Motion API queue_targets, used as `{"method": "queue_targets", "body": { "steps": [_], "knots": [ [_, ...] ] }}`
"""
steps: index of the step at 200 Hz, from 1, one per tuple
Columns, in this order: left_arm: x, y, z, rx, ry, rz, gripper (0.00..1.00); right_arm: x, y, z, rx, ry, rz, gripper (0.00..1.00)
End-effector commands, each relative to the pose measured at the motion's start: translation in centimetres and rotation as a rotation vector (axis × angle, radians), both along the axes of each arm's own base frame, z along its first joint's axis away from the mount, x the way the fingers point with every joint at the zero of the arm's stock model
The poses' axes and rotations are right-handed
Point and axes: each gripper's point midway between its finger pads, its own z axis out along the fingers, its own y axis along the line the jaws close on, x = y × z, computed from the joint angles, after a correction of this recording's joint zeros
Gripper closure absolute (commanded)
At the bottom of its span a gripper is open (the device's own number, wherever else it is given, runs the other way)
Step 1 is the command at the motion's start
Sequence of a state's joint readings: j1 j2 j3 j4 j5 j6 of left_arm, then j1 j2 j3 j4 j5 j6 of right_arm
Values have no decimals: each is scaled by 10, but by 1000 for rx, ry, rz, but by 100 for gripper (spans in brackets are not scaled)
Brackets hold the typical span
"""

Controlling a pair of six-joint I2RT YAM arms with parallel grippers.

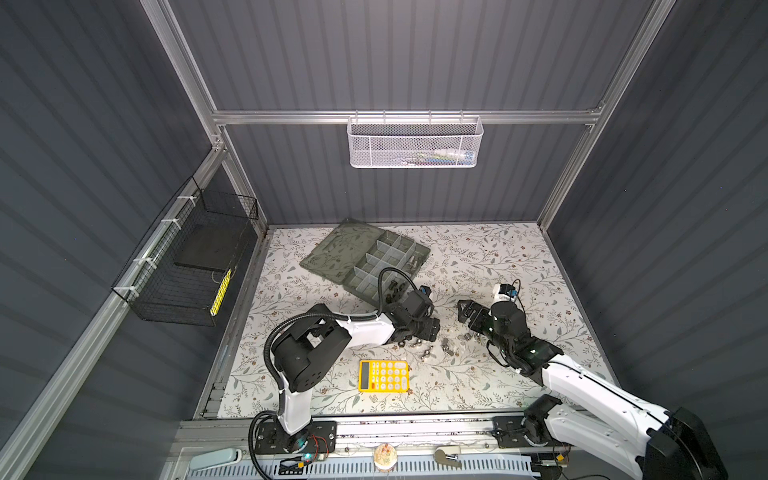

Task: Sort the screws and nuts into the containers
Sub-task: 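Lower the left gripper onto a black bolt while the right gripper withdraws, then close the left gripper on the black bolt and lift it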

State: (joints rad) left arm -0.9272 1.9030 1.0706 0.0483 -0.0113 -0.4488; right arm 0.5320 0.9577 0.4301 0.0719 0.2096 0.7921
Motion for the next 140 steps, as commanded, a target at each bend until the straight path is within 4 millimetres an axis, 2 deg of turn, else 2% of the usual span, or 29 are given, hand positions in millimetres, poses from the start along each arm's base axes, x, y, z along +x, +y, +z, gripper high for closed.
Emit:
{"method": "queue_targets", "body": {
  "steps": [1, 33, 140],
  "knots": [
    [-7, 0, -21, 70, 24, -16, 31, -1, 2, -1, 30, -5, 9, 1],
    [-11, 0, -28, 124, 1, -24, 34, -2, 0, -1, 46, -7, 6, 1],
    [-10, 18, -38, 210, -31, -1, 56, -1, -1, -3, 63, -4, 8, 1]
  ]
}}
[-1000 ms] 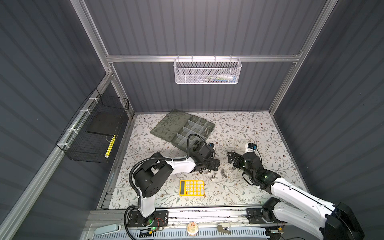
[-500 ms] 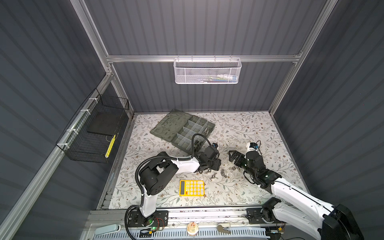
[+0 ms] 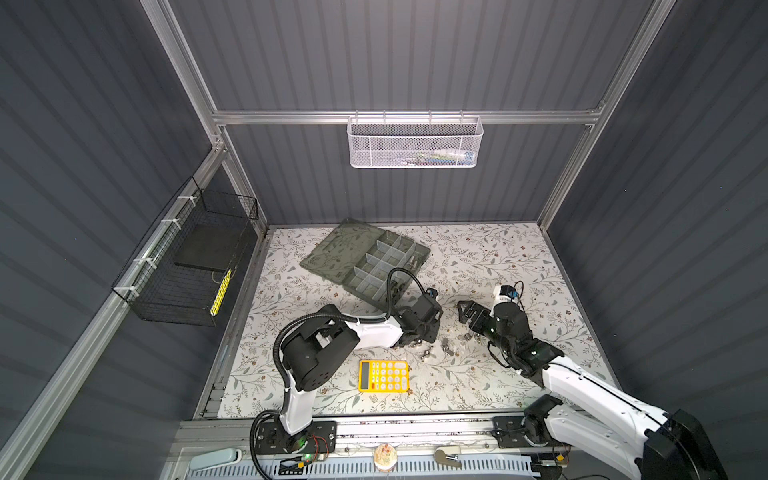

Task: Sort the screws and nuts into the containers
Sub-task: 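Close the left gripper on the black bolt and lift it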

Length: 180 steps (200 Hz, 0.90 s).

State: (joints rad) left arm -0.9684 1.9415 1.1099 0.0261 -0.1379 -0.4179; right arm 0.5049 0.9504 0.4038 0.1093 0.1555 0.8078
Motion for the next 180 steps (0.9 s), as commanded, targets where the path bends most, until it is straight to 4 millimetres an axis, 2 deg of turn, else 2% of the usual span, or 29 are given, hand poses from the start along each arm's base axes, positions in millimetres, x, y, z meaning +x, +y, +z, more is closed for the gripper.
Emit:
{"method": "queue_targets", "body": {
  "steps": [1, 23, 68, 180],
  "knots": [
    [-15, 22, -33, 125, 53, -10, 56, -1, -1, -1, 17, -5, -4, 1],
    [-16, 23, -34, 132, 55, -14, 62, 0, -1, 0, 18, -6, -4, 1],
    [-16, 21, -25, 114, 49, -21, 67, 0, 0, -2, 20, 0, -1, 1],
    [-8, 5, 32, 41, 11, -42, 69, 1, 19, 8, 41, -57, 107, 1]
  ]
}}
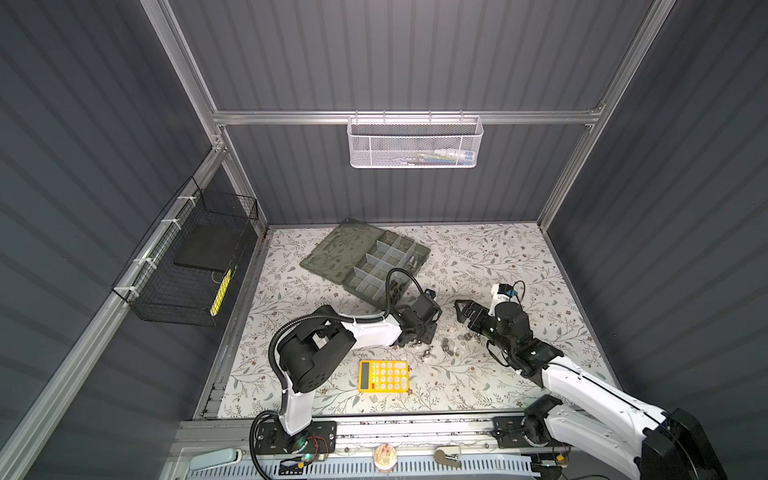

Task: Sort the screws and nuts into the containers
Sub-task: 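Close the left gripper on the black bolt and lift it, then carry the bolt over the organizer with the left gripper while the right gripper returns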

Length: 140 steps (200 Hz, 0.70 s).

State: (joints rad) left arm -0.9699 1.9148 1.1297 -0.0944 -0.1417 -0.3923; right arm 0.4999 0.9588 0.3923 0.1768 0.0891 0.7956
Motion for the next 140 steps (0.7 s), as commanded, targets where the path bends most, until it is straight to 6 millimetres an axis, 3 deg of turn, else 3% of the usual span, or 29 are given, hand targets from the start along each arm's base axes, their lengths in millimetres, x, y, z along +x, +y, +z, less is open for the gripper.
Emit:
{"method": "queue_targets", "body": {
  "steps": [1, 24, 70, 140],
  "knots": [
    [0, -7, 31, -34, -17, -23, 69, 0, 7, 2, 0, -29, 50, 1],
    [4, -7, 42, -48, -13, -20, 68, -1, 12, 5, 6, -55, 78, 1],
    [23, 11, 64, -87, -18, 27, 68, -2, 25, 12, -14, -92, 135, 1],
    [62, 62, 98, -141, -50, 140, 68, 3, 71, 26, -70, -139, 268, 1]
  ]
}}
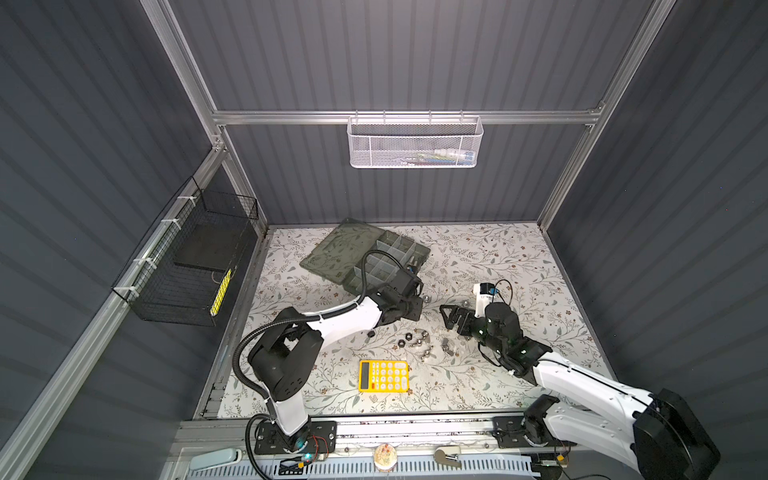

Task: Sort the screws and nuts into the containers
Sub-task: 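Carry the bolt over the organizer with the left gripper while the right gripper returns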

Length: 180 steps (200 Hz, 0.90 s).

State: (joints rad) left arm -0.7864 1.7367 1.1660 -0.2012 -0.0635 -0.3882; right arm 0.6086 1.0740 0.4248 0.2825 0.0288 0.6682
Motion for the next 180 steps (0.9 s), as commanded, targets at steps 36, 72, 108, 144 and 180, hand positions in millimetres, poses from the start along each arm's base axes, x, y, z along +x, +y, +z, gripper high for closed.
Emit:
{"method": "queue_targets", "body": {
  "steps": [36, 72, 108, 144, 180],
  "knots": [
    [28, 35, 21, -23, -30, 76, 68, 15, 49, 19, -27, -61, 125, 1],
    [51, 67, 13, -25, -22, 166, 69, 20, 77, 15, -62, -51, 187, 1],
    [64, 86, 2, -10, -10, 216, 69, 21, 100, 12, -107, -46, 241, 1],
    [58, 87, -16, -14, 24, 212, 69, 23, 107, 7, -128, -37, 258, 1],
    [52, 86, -23, -25, 40, 204, 69, 26, 110, -3, -152, -16, 264, 1]
  ]
}}
